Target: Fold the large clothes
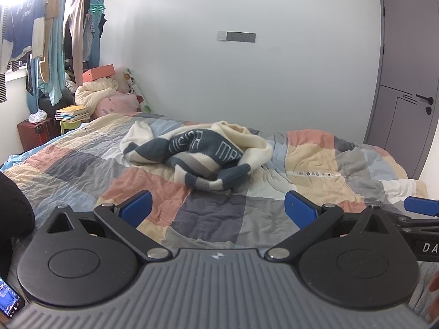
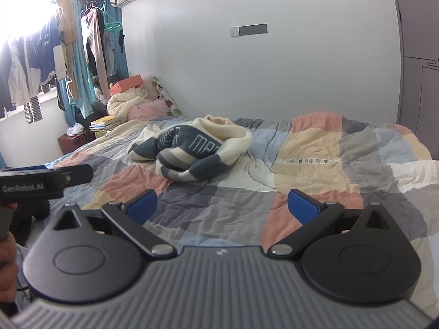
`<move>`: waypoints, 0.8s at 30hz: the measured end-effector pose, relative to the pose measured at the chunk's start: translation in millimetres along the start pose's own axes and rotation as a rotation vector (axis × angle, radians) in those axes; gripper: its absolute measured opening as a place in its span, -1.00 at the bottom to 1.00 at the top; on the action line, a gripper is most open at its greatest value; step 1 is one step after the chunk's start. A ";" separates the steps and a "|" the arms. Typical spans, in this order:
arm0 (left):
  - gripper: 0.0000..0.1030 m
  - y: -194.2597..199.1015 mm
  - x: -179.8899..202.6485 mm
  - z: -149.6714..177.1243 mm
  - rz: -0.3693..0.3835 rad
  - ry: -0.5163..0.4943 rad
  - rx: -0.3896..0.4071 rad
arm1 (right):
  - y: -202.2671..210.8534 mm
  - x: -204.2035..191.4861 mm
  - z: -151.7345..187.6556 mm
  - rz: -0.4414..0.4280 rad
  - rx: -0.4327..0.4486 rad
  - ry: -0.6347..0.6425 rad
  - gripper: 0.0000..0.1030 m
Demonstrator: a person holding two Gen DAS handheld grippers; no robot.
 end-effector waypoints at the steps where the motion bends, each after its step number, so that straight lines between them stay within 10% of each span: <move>1: 1.00 -0.1 -0.3 0.2 0.002 0.000 -0.001 | -0.6 0.7 0.3 -0.001 -0.004 -0.003 1.00; 24: 1.00 -0.4 2.6 1.6 0.002 -0.026 0.003 | -2.8 7.1 8.1 0.005 -0.036 -0.044 1.00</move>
Point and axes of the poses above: each gripper's, at about its wrist camera, not at the fingertips, and y roughly against the way its jaws point, x to its right, z to its underside, the point moved 1 cm from there along -y, roughly the way its jaws point, and after that the axes turned 2 degrees about x, right-handed, at the moved point
